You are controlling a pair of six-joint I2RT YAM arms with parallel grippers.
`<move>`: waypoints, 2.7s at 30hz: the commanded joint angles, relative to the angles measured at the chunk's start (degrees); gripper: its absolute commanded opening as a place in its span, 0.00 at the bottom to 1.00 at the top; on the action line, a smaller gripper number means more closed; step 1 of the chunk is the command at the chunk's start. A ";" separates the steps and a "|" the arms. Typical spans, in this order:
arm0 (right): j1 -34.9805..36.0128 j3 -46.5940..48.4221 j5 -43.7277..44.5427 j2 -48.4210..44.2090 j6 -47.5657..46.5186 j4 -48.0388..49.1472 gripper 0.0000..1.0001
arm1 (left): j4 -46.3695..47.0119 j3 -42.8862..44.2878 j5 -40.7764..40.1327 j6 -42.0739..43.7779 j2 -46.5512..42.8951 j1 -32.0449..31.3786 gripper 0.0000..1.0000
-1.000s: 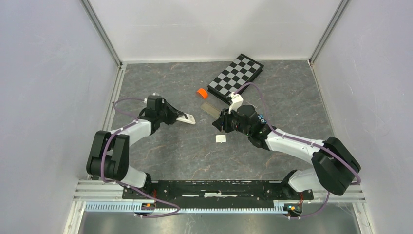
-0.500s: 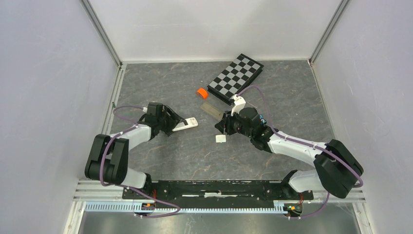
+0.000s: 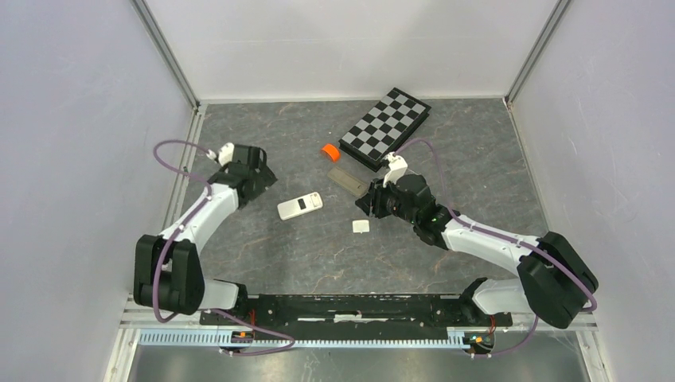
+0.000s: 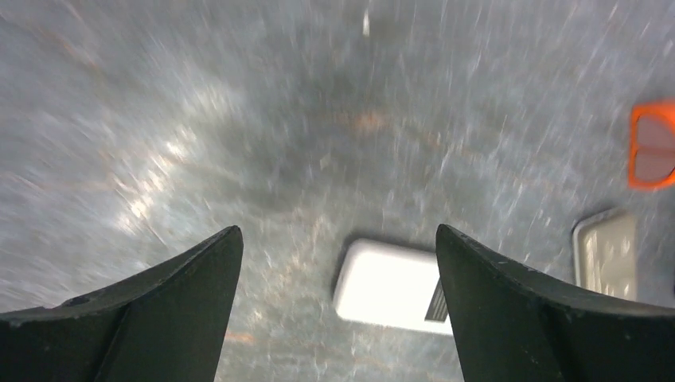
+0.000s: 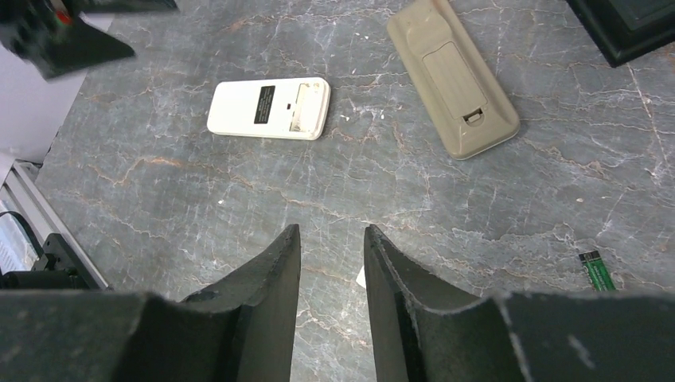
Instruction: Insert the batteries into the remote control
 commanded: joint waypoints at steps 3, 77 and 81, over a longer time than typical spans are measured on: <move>-0.88 1.32 -0.91 -1.52 -0.59 -0.62 0.38 | -7.74 17.61 -11.07 12.90 5.86 7.63 0.86; -2.30 11.20 -2.03 10.84 2.78 -6.58 0.27 | -17.89 69.68 6.34 38.43 62.16 39.52 0.36; -2.38 11.65 -2.18 11.28 2.89 -6.66 0.27 | -17.98 69.73 7.71 37.99 62.61 40.20 0.35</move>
